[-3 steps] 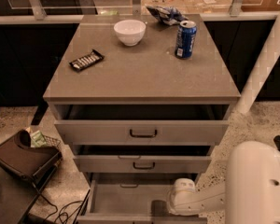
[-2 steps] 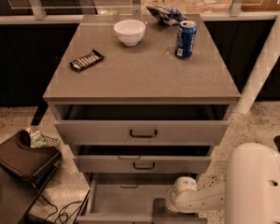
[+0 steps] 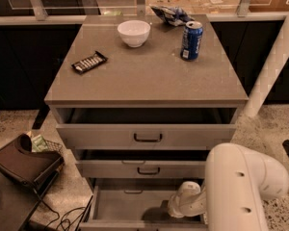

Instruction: Open bottom drawer

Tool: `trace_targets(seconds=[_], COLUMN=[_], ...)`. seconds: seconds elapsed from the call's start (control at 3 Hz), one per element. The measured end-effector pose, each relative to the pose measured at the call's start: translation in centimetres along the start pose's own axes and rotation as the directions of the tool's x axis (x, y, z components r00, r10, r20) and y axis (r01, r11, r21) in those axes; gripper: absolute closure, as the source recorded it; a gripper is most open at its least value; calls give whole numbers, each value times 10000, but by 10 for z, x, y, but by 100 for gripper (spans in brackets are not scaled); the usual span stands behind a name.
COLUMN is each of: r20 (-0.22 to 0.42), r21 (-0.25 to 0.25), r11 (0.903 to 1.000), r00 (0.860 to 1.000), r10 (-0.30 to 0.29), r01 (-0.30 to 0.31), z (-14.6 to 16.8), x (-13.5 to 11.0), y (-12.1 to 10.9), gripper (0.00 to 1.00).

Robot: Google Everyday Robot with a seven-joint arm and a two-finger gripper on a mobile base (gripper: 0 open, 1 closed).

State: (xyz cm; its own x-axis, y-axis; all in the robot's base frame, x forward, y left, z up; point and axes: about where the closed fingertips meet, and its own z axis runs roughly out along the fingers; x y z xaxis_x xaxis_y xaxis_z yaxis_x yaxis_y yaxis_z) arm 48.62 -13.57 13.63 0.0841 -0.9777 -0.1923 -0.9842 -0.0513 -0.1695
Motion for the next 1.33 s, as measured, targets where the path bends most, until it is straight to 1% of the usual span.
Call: trace_targets(seconds=[0.33, 1.0, 1.33], r20=[70, -7, -8], r21=[-775, -1012, -1013], r11=[9969, 9946, 9946], r00=[9999, 9997, 9997], r10=[98, 232, 233], r01=[-93, -232, -233], z=[29, 25, 25], x=[2, 4, 4], y=[24, 37, 36], gripper=[100, 100, 100])
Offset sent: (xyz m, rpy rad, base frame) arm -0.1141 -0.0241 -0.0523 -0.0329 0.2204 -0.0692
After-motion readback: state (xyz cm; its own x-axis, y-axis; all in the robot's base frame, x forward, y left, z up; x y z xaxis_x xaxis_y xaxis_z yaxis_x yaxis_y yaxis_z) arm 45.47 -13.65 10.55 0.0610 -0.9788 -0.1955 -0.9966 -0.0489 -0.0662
